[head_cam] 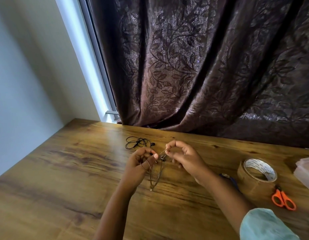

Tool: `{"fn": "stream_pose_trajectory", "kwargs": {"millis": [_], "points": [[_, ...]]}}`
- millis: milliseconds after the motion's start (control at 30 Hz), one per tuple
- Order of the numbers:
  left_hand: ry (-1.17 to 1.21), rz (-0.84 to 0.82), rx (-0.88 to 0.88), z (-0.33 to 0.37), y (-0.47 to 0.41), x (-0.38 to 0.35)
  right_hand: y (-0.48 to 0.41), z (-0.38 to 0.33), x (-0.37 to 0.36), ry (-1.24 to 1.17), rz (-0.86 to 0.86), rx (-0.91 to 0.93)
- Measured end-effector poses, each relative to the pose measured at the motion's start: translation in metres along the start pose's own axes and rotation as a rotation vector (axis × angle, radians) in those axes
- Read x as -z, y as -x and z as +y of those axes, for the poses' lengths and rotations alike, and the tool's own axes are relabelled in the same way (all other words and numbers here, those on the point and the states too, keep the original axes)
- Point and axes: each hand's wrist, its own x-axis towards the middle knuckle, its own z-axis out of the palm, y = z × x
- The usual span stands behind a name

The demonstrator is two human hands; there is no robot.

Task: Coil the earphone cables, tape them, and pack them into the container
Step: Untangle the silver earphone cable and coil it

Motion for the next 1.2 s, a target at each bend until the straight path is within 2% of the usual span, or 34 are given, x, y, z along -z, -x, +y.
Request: {"fn": "stream_pose_trajectory", "kwargs": {"millis": [133, 200, 300, 400, 467, 600, 700, 767, 867, 1000, 1100, 1200], "points": [[-0.171, -0.044, -0.058, -0.002, -0.003, 0.005, 0.001, -0.007, -0.002, -0.122, -0.007, -0.068], [-0.169, -0.049, -0.054, -0.003, -0.003, 0.007, 0.001, -0.009, 0.0, -0.18, 0.002, -0.132], [-0.054, 0.008, -0.023, -0.005, -0.002, 0.008, 0.003, -0.012, 0.006, -0.115, -0.028, -0.253], [0.109, 0.072, 0.024, -0.004, -0.001, 0.005, 0.004, -0.011, 0.016, -0.018, -0.173, -0.348], [0.219, 0.079, 0.074, -0.004, 0.0, 0.004, 0.003, -0.007, 0.019, 0.077, -0.202, -0.407], [0.296, 0.004, 0.187, -0.007, 0.002, -0.003, -0.008, 0.008, 0.02, 0.451, 0.09, -0.377], [0.118, -0.048, 0.206, -0.012, 0.002, -0.007, -0.007, 0.008, 0.016, 0.724, 0.178, -0.267], [0.003, -0.043, 0.185, -0.017, 0.001, -0.007, -0.005, 0.007, 0.011, 0.769, 0.202, -0.249], [-0.078, 0.055, 0.143, -0.021, -0.002, -0.003, -0.002, 0.007, 0.007, 0.647, 0.193, -0.268], [-0.119, 0.155, 0.133, -0.019, -0.002, 0.001, 0.002, 0.008, 0.009, 0.253, 0.061, -0.355], [-0.11, 0.18, 0.144, -0.02, -0.001, 0.003, 0.0, 0.012, 0.015, 0.37, -0.095, -0.216], [-0.085, 0.184, 0.139, -0.021, 0.0, 0.001, 0.002, 0.009, 0.012, 0.213, -0.149, -0.133]]}}
